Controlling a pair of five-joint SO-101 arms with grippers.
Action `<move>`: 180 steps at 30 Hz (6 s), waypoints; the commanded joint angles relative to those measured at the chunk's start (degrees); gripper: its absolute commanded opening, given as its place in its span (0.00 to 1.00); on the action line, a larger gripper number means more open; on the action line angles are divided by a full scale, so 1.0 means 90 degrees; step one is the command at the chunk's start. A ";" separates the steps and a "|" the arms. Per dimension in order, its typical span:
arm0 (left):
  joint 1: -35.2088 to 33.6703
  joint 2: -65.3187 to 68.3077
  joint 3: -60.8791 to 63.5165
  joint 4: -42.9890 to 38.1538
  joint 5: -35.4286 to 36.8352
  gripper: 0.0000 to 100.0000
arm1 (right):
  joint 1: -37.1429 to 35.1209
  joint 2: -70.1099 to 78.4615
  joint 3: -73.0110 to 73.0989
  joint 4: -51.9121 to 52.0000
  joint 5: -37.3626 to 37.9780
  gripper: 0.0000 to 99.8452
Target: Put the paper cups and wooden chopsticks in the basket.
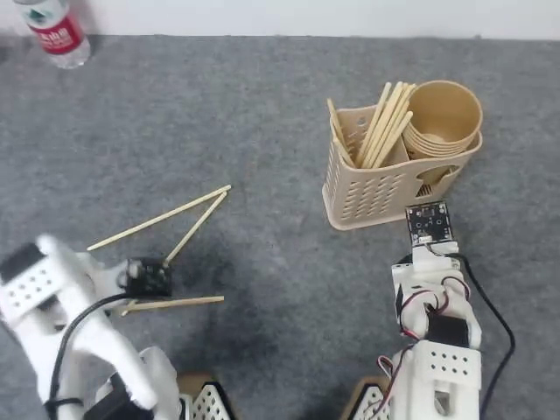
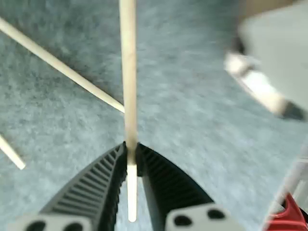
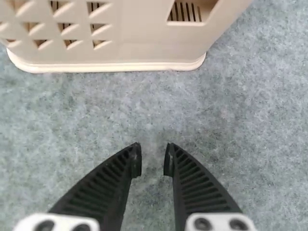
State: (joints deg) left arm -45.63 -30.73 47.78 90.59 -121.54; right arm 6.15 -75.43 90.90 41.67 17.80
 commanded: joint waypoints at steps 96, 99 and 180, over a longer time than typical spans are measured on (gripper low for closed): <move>0.3155 0.1602 -0.1245 -0.2891 0.8996 0.14 | -0.0054 -0.0063 -0.0049 -0.0083 0.0088 0.10; 0.3077 0.2227 -0.1236 -0.3419 0.8957 0.14 | -0.0054 -0.0063 -0.0049 -0.0083 0.0088 0.10; 0.8899 0.1700 -0.3922 -0.7736 1.4740 0.03 | -0.0054 -0.0063 -0.0039 -0.0142 0.0098 0.10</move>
State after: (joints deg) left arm 34.11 -15.87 12.62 22.20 8.04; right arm 6.15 -75.43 90.90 41.67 17.98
